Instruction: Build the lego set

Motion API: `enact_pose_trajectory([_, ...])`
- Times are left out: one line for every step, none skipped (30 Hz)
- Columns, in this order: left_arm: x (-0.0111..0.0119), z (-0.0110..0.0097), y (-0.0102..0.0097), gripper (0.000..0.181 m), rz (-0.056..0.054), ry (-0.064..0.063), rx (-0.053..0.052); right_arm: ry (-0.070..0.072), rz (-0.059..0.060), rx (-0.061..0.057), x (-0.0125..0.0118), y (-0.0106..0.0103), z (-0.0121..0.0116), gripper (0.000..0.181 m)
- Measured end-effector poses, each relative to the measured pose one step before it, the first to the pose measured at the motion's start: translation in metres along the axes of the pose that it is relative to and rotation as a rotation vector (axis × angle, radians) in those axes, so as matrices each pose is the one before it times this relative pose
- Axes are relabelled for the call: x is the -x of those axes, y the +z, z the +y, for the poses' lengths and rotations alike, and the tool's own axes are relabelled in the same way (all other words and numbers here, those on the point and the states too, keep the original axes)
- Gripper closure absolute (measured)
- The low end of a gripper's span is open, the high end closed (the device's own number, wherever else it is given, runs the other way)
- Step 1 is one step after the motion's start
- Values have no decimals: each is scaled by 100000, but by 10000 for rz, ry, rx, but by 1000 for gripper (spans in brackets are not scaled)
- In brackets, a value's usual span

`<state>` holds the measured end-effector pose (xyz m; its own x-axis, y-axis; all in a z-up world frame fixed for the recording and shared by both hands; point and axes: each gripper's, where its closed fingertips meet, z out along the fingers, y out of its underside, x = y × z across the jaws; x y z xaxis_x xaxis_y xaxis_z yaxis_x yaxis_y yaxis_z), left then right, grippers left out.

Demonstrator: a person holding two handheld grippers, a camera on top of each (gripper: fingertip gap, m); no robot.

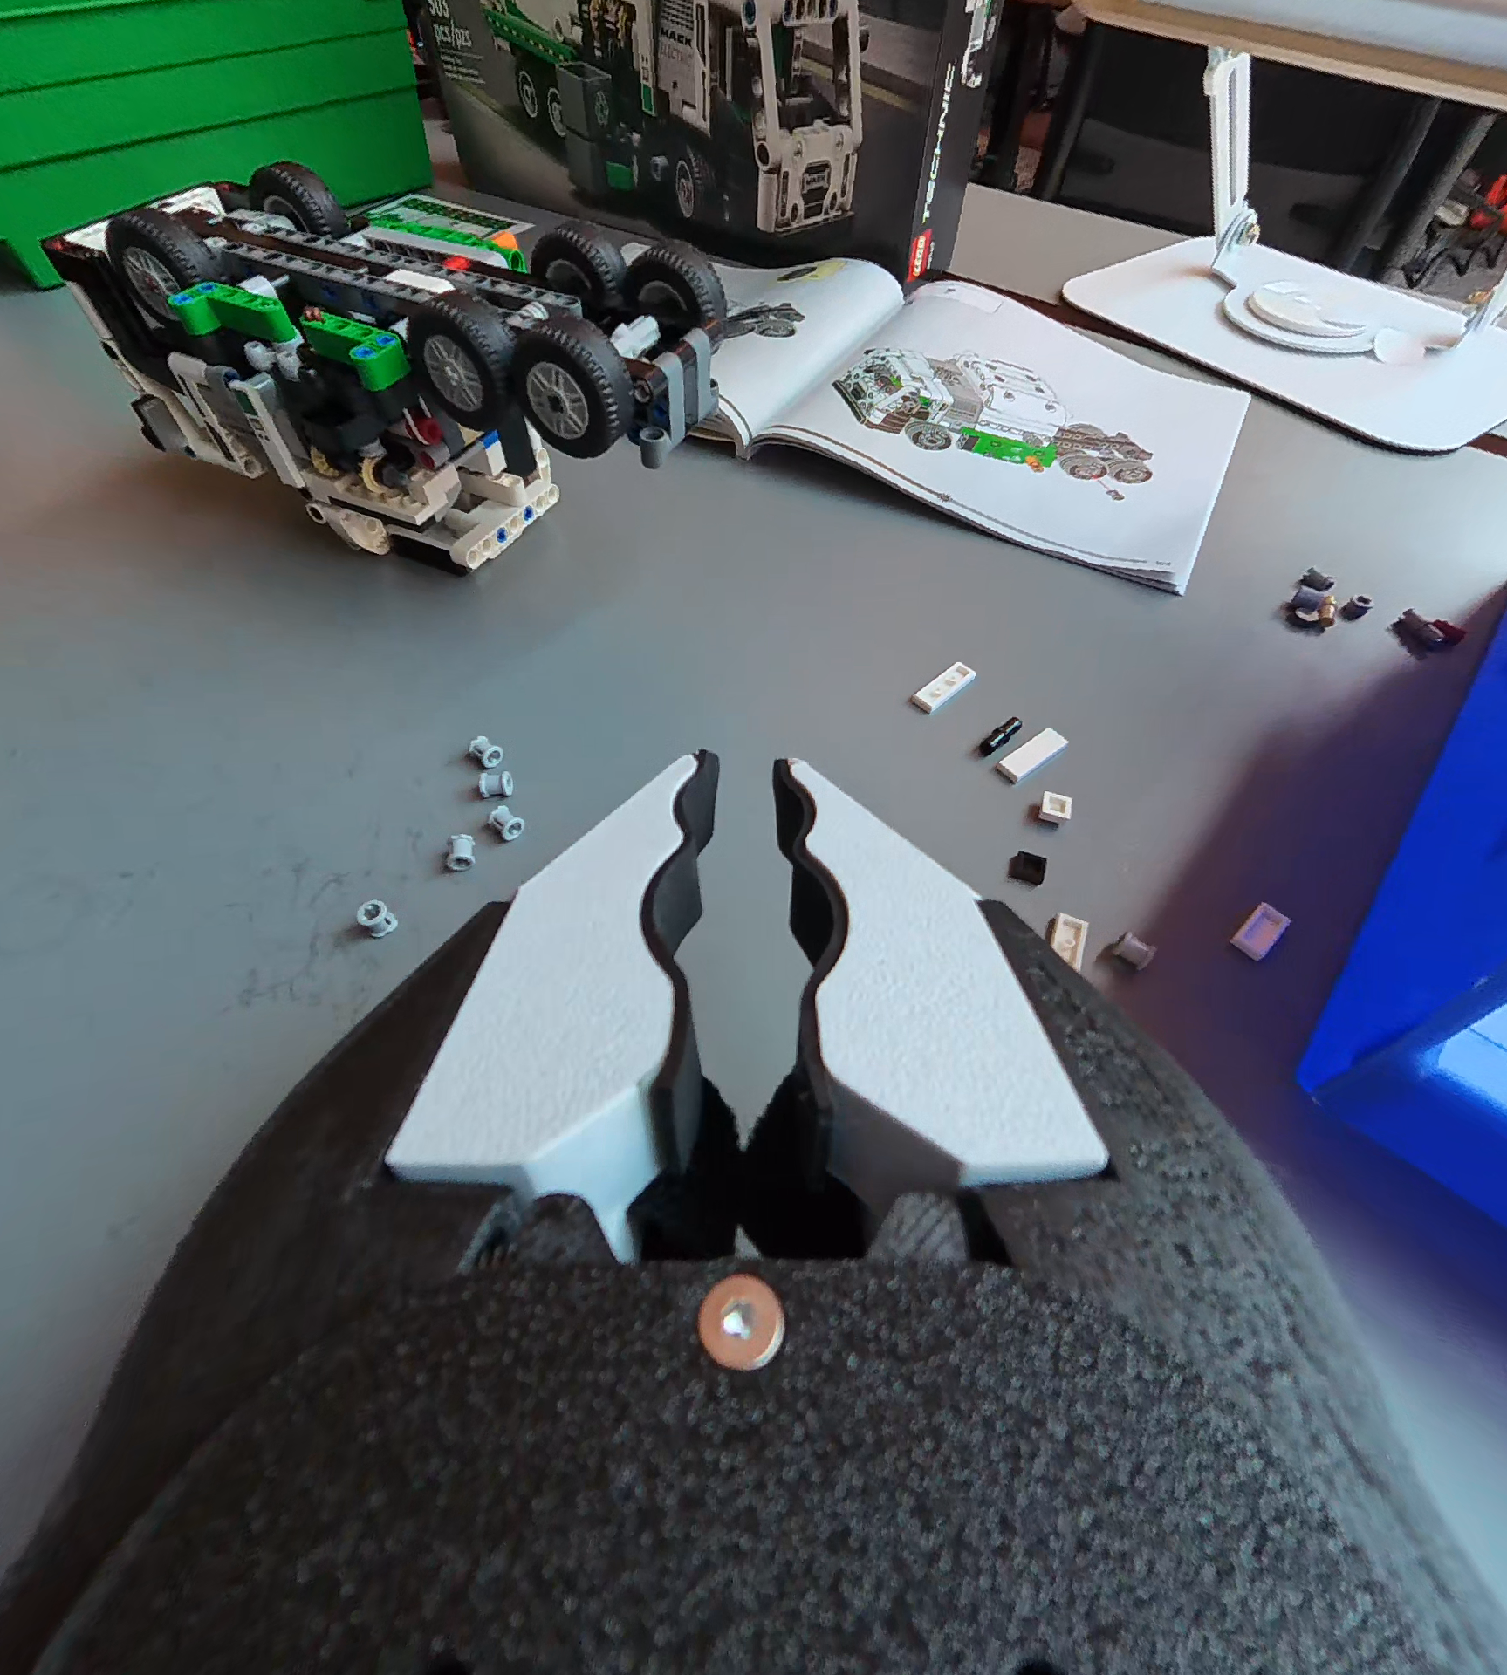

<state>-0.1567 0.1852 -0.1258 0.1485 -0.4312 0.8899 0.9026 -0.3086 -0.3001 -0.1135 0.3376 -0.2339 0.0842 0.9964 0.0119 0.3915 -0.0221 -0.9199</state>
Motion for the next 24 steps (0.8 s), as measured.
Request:
enact_pose_trajectory([106,366,110,177,-249,449,202,60,-28,2,-29,-2,4,169])
enact_pose_trajectory([10,226,95,178,-161,352,140,57,-29,0,-30,-1,1,169])
enact_pose_trajectory([29,143,93,178,-145,310,115,49,-30,-5,-14,1,-7,169])
enact_pose_trajectory([40,153,91,178,-126,279,142,34,-27,-6,1,-10,-3,169])
enact_pose_trajectory([22,158,103,178,-84,221,159,19,-12,-7,0,-6,-17,169])
enact_pose_trajectory([-18,120,103,178,-41,164,143,6,-5,-4,0,-6,-2,169])
enact_pose_trajectory([-52,110,91,178,-16,141,124,4,-5,11,1,15,17,169])
enact_pose_trajectory([-16,100,90,177,-32,137,126,14,-17,34,7,32,46,169])
enact_pose_trajectory([99,124,84,177,-104,161,130,18,-34,47,26,51,50,169])
enact_pose_trajectory([214,146,68,177,-180,210,138,22,-37,40,21,38,48,169])
enact_pose_trajectory([249,163,89,178,-201,237,148,25,-29,25,0,30,34,169])
enact_pose_trajectory([221,143,80,178,-184,236,129,31,-23,7,-6,8,2,169])
enact_pose_trajectory([211,98,82,178,-177,227,101,38,-21,-7,-14,-1,-9,169])
enact_pose_trajectory([246,94,94,178,-187,225,98,46,-27,-8,-10,-8,-9,169])
enact_pose_trajectory([257,93,101,178,-200,231,104,56,-39,-5,-17,-10,-6,169])
enact_pose_trajectory([245,70,81,178,-202,241,89,65,-37,-6,-23,4,-3,169])
enact_pose_trajectory([321,27,33,178,-251,267,59,53,-38,-32,-32,-13,-48,169])
enact_pose_trajectory([529,-69,-77,178,-410,348,-6,47,-22,-44,-48,-19,-69,169])
enact_pose_trajectory([837,-170,-249,178,-632,497,-77,55,-12,-42,-67,-16,-58,169])
enact_pose_trajectory([1101,-191,-398,177,-818,669,-63,56,-18,-39,-39,-42,-55,169])
enact_pose_trajectory([1240,-105,-533,177,-906,815,23,44,-21,-39,-23,-30,-48,169])
enact_pose_trajectory([1273,-56,-663,177,-933,938,69,24,-5,-38,-20,-41,-39,169])
enact_pose_trajectory([1239,-61,-768,176,-916,1039,30,0,11,-40,-8,-26,-54,169])
enact_pose_trajectory([1186,-70,-833,177,-870,1116,-15,-22,20,-32,-13,-14,-48,169])
